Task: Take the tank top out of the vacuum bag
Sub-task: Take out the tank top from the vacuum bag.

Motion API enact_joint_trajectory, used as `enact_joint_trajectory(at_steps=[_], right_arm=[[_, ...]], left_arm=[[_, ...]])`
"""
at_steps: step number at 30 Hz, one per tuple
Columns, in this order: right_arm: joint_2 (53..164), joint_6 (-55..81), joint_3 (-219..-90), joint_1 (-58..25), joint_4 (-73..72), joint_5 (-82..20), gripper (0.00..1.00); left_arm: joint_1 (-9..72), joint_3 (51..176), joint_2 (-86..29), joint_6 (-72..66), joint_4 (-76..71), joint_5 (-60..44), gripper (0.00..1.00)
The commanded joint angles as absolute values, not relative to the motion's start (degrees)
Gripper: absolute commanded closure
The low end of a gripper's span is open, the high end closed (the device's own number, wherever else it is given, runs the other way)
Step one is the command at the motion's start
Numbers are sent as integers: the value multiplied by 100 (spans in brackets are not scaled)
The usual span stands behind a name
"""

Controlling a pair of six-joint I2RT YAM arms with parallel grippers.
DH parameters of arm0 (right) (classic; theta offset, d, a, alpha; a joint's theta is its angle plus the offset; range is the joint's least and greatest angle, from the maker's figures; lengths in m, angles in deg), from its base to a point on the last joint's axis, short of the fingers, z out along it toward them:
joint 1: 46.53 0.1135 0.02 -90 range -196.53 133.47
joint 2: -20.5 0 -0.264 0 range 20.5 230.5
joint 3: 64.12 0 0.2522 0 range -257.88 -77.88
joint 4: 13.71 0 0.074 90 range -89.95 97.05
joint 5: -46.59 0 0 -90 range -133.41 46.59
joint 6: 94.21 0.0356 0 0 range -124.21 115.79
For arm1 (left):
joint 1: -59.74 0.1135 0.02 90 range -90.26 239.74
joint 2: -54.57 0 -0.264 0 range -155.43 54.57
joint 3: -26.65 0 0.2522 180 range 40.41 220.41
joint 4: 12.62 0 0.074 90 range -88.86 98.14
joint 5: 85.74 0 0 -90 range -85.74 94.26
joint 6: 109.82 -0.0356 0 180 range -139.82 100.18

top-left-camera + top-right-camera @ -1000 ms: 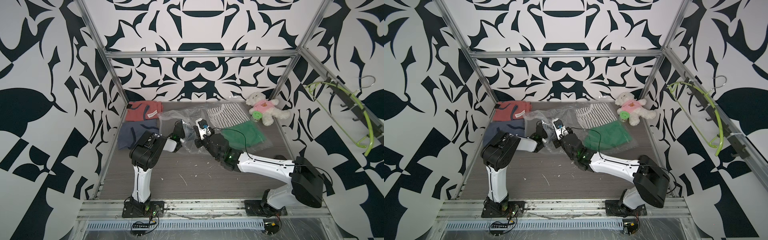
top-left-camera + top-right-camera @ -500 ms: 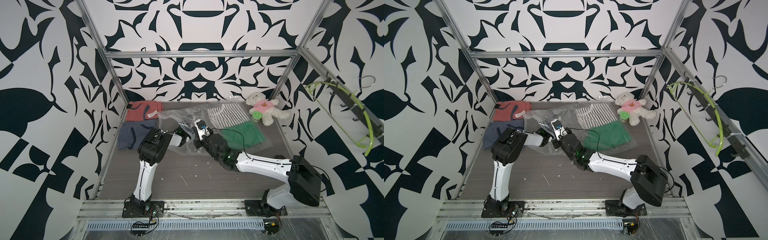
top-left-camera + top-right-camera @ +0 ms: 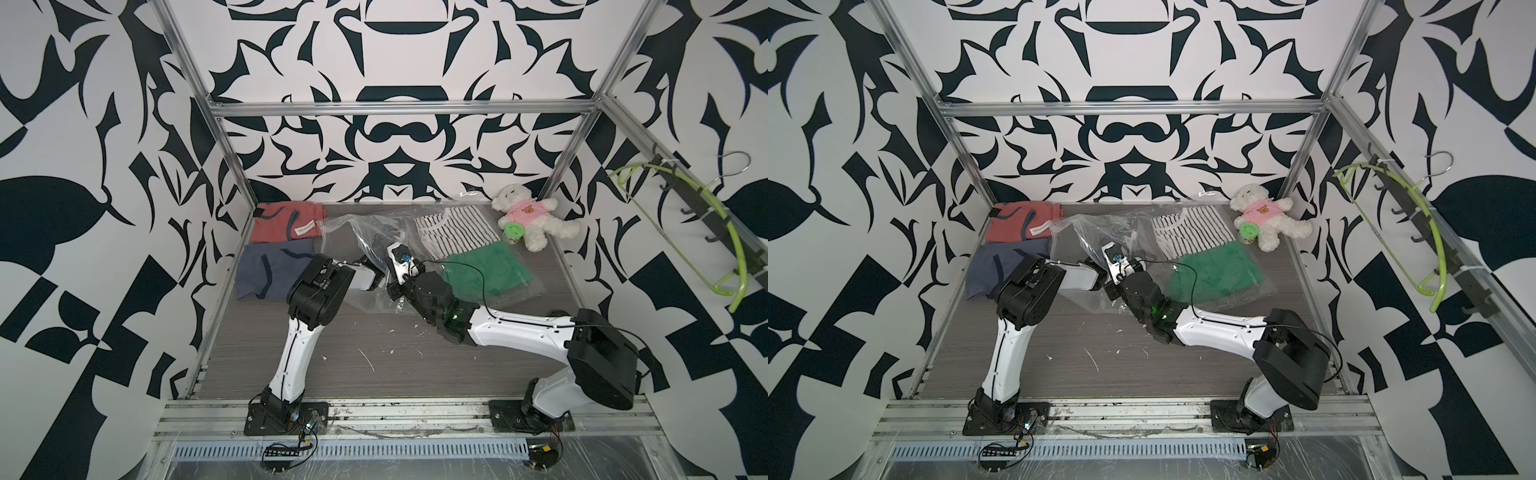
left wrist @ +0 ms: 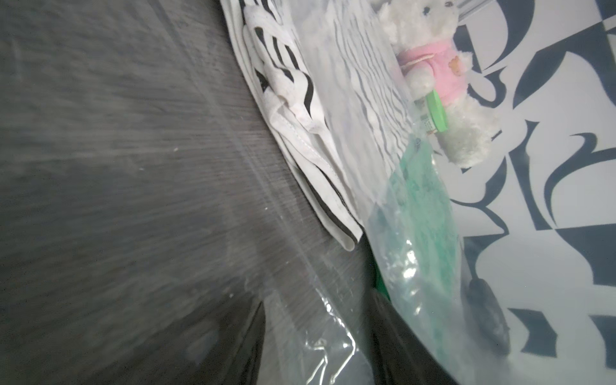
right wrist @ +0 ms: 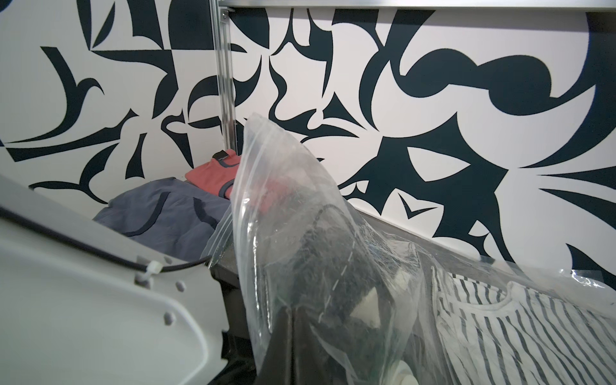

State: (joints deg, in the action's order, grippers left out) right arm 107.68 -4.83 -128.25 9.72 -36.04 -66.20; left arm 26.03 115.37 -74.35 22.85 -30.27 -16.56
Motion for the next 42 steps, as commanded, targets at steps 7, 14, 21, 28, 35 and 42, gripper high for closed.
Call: enact_joint_trajectory(at_steps=[7, 14, 21, 28, 35, 42], right_arm=[[10817, -518, -12877, 928, -3906, -6890, 100], [10771, -504, -12882, 919, -3906, -7007, 100], [10778, -509, -12929, 919, -3919, -6973, 100], [10752, -560, -13051, 919, -4040, -6940, 100], [10751, -610, -13246, 925, -4029, -6856, 100], [10921, -544, -13317, 1015, -4147, -6740, 100]], left_arm=[[2434, 11047, -7104, 2486, -2881, -2046, 42], [2428, 10316, -6856, 2705, -3866, -2486, 44], [2300, 10625, -7203, 2827, -4146, -3292, 43], [2029, 11091, -7269, 2089, -2678, -3020, 40], [1951, 11442, -7479, 1889, -2129, -3033, 38], [1863, 11709, -7718, 1938, -2097, -3171, 38]])
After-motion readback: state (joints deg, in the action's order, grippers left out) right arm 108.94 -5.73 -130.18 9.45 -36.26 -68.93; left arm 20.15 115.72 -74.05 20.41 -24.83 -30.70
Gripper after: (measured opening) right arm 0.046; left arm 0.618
